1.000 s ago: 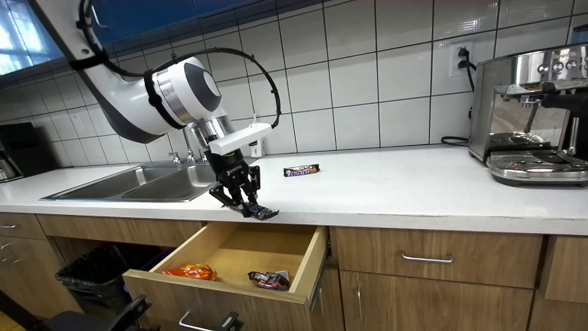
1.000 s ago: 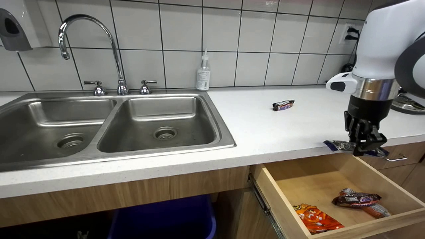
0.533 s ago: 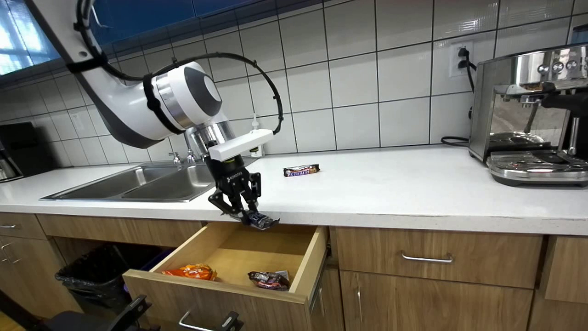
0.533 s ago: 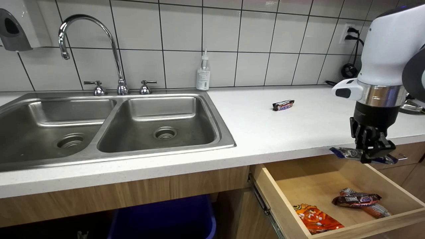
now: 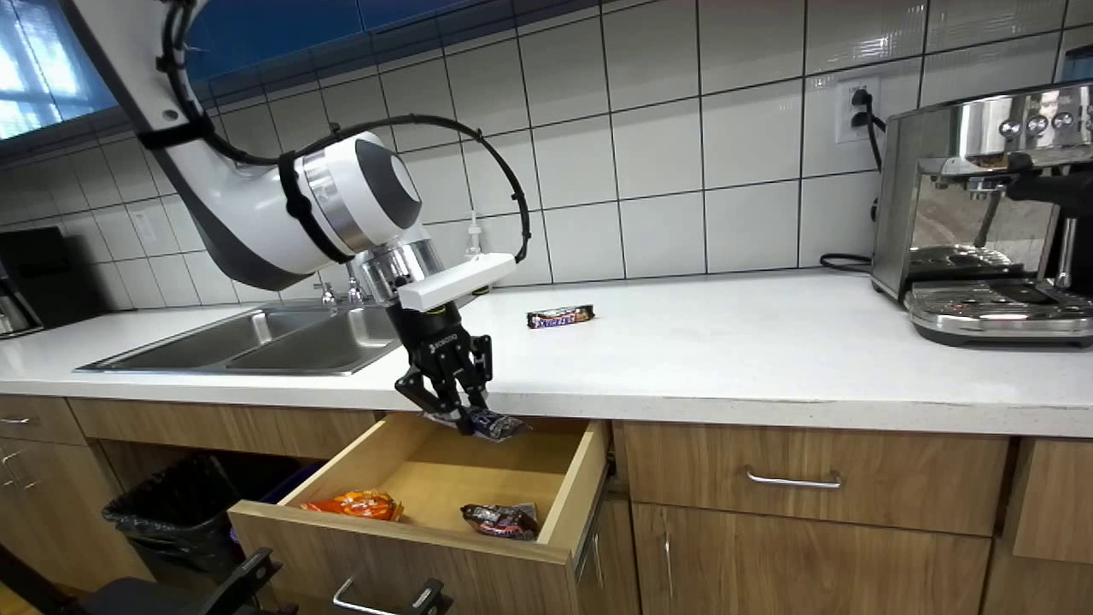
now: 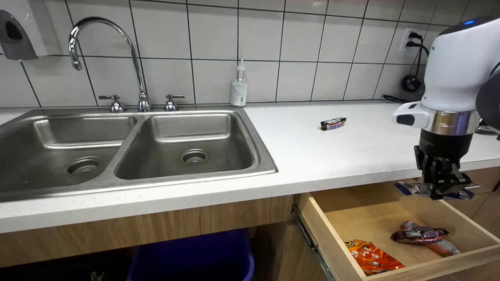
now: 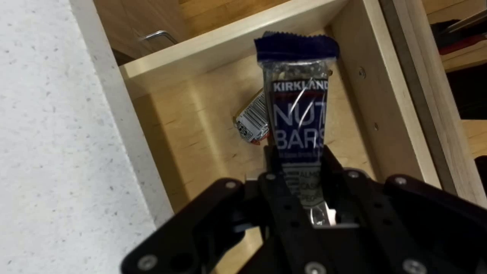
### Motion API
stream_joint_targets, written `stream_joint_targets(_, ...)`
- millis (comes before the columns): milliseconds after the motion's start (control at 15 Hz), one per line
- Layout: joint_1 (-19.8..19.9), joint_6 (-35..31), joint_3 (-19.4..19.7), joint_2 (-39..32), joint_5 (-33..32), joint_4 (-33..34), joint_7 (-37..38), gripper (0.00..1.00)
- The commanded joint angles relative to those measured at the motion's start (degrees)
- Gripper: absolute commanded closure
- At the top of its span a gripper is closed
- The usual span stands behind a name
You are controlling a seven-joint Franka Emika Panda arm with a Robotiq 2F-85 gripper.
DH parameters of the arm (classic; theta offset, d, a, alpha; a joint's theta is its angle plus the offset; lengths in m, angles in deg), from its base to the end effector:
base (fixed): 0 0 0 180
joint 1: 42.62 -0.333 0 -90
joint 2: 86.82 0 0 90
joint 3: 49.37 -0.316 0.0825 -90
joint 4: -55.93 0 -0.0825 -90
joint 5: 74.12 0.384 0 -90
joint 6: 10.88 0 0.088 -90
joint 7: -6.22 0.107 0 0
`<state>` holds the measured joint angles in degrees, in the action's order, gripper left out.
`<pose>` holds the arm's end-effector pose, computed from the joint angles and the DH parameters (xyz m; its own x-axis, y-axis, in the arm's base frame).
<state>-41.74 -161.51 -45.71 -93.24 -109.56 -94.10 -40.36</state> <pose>0.4187 -0.0199 0.2016 0.2692 0.9187 -0.2890 0.9622 -0.2693 0.0403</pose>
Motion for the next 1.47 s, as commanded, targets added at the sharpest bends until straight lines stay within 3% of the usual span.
stream_joint_targets(0,0.59,-0.09,0.09,-2.25,-3.15,1.76,1.87,0.93)
stream_joint_targets(867,0.37,0.71,0.32,-7.61,-6.14,4.68,3.16,0.93)
stream_joint_targets(933,0.35,0.67,0.38,-7.67,-6.50,4.65,3.21,0.78)
stream_joint_targets(1000,0.37,0.63,0.42,-7.64,-6.83,4.58,3.23,0.47)
stream_joint_targets(1067,0.43,0.59,0.44,-7.55,-7.10,4.47,3.27,0.46)
stream_joint_targets(1400,0.71,0.18,0.46,-6.57,-7.41,3.74,2.92,0.10)
